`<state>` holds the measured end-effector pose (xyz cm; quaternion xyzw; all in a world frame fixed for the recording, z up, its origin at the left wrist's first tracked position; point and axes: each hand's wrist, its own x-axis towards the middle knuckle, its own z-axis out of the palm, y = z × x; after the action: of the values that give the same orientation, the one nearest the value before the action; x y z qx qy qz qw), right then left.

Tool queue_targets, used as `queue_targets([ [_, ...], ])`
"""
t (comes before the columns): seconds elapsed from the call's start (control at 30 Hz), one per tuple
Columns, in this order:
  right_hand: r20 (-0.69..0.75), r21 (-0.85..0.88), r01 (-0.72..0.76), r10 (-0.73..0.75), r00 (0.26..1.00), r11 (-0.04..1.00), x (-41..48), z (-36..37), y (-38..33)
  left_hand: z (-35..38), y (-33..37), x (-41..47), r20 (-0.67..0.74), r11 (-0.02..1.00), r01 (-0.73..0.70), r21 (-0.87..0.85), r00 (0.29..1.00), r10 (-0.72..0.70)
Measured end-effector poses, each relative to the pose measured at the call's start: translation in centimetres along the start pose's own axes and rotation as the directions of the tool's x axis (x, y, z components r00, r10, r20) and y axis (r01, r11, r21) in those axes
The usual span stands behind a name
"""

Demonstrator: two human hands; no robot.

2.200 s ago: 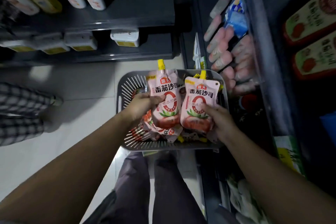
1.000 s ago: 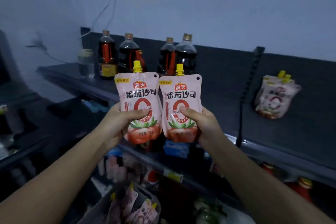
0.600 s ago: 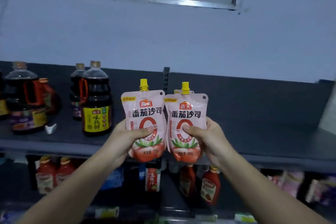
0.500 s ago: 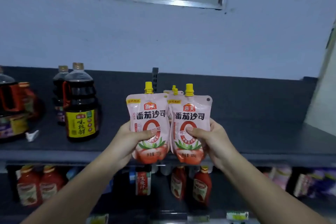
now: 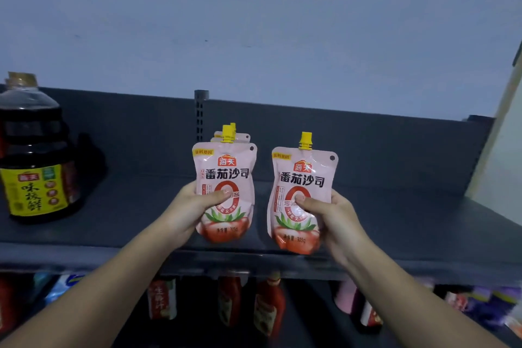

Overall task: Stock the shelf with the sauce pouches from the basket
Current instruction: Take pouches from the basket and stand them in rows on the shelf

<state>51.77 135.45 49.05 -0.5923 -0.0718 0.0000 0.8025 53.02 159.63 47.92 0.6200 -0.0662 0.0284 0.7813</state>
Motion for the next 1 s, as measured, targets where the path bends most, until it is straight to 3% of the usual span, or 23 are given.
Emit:
queue_targets([
  [0.17, 0.065, -0.043, -0.042, 0.044, 0.997, 0.998, 3.7, -0.3, 1.3, -1.9, -1.5, 3.0, -0.074, 0.996, 0.057, -0.067, 0.995, -0.062],
  [0.3, 0.090, -0.115, -0.072, 0.083, 0.992, 0.991, 6.7, 1.1, 2.9, -3.9, -2.5, 5.5, -0.085, 0.995, 0.103, 0.003, 0.991, -0.102],
  [0.63, 0.128, -0.067, -0.081, 0.089, 0.988, 0.995, 11.8, 3.9, 5.5, -5.0, -2.7, 13.1, 0.125, 0.988, 0.133, 0.074, 0.982, -0.142],
  [0.83, 0.107, 0.004, -0.076, 0.076, 0.991, 0.997, 12.8, 3.0, 6.7, -5.9, -3.7, 15.2, 0.135, 0.989, 0.141, 0.031, 0.980, -0.144],
  [1.0, 0.151, -0.035, -0.076, 0.080, 0.985, 0.997, 13.0, 1.7, 6.3, -6.3, -3.4, 15.4, 0.133, 0.983, 0.122, 0.138, 0.981, -0.140],
])
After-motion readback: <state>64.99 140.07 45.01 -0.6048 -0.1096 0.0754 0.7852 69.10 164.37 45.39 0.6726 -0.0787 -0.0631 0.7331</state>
